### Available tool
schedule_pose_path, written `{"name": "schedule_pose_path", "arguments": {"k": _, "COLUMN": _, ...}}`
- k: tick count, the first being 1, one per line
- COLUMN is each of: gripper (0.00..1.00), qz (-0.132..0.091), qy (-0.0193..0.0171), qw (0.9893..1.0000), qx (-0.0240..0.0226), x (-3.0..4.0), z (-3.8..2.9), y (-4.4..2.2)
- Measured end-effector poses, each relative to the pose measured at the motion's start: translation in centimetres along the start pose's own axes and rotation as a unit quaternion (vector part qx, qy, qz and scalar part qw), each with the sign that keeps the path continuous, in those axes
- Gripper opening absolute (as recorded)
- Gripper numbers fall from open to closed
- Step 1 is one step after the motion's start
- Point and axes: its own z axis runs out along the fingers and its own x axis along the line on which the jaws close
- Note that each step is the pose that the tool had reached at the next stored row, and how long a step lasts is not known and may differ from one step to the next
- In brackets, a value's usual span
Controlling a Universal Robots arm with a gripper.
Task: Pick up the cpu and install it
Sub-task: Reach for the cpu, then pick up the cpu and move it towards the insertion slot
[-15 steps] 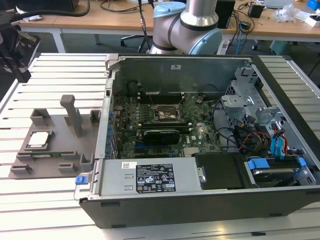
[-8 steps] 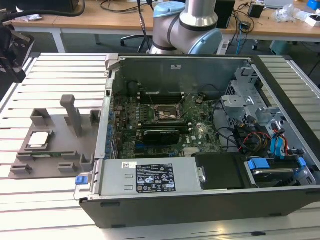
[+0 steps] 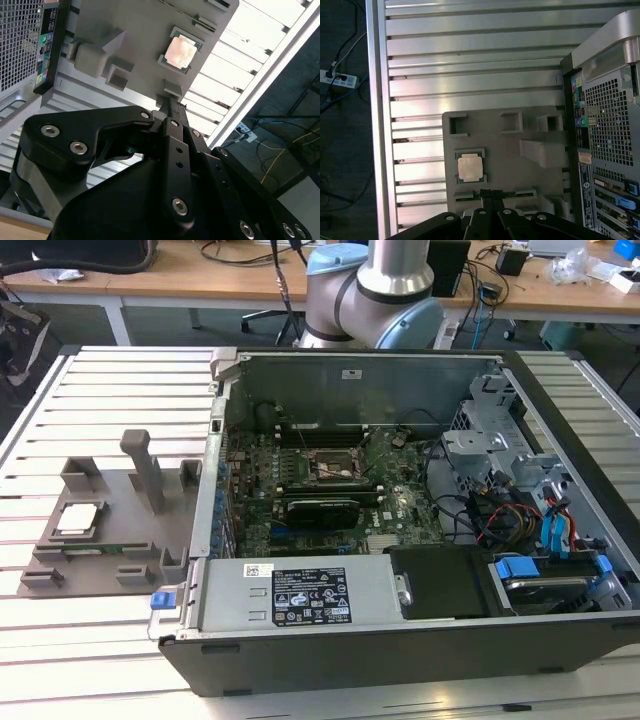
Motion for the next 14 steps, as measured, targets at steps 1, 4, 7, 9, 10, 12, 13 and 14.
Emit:
{"name": "schedule_pose_path", "arguments": {"k": 1, "gripper": 0.11, "qz": 0.000, "qy": 0.0000, "qw": 1.0000, "qx": 0.0000, "x": 0.31, "z": 0.00, "y": -0.02}}
{"name": "schedule_pose_path", "arguments": {"k": 4, "gripper": 0.11, "qz": 0.000, "qy": 0.0000, "qw": 1.0000, "qx": 0.0000, "x": 1.08, "z": -0.02, "y": -0.08}}
{"name": "schedule_pose_path", "arguments": {"k": 7, "gripper": 0.11, "qz": 0.000, "qy": 0.0000, "qw": 1.0000, "qx": 0.0000, "x": 1.68, "z": -0.03, "y": -0.13}}
{"name": "schedule_pose_path", "arguments": {"k": 9, "gripper": 0.11, "qz": 0.000, "qy": 0.0000, "qw": 1.0000, "qx": 0.0000, "x": 1.97, "z": -0.04, "y": -0.14}}
{"name": "schedule_pose_path", "arguments": {"k": 10, "gripper": 0.11, "qz": 0.000, "qy": -0.0001, "qw": 1.0000, "qx": 0.0000, "x": 2.03, "z": -0.04, "y": -0.15}}
{"name": "schedule_pose_path", "arguments": {"k": 12, "gripper": 0.11, "qz": 0.000, "qy": 0.0000, "qw": 1.0000, "qx": 0.0000, "x": 2.05, "z": -0.04, "y": -0.15}}
{"name": "schedule_pose_path", "arguments": {"k": 13, "gripper": 0.11, "qz": 0.000, "qy": 0.0000, "qw": 1.0000, "qx": 0.0000, "x": 2.07, "z": -0.04, "y": -0.15}}
{"name": "schedule_pose_path", "arguments": {"k": 14, "gripper": 0.11, "qz": 0.000, "qy": 0.0000, "qw": 1.0000, "qx": 0.0000, "x": 2.08, "z": -0.04, "y": -0.16}}
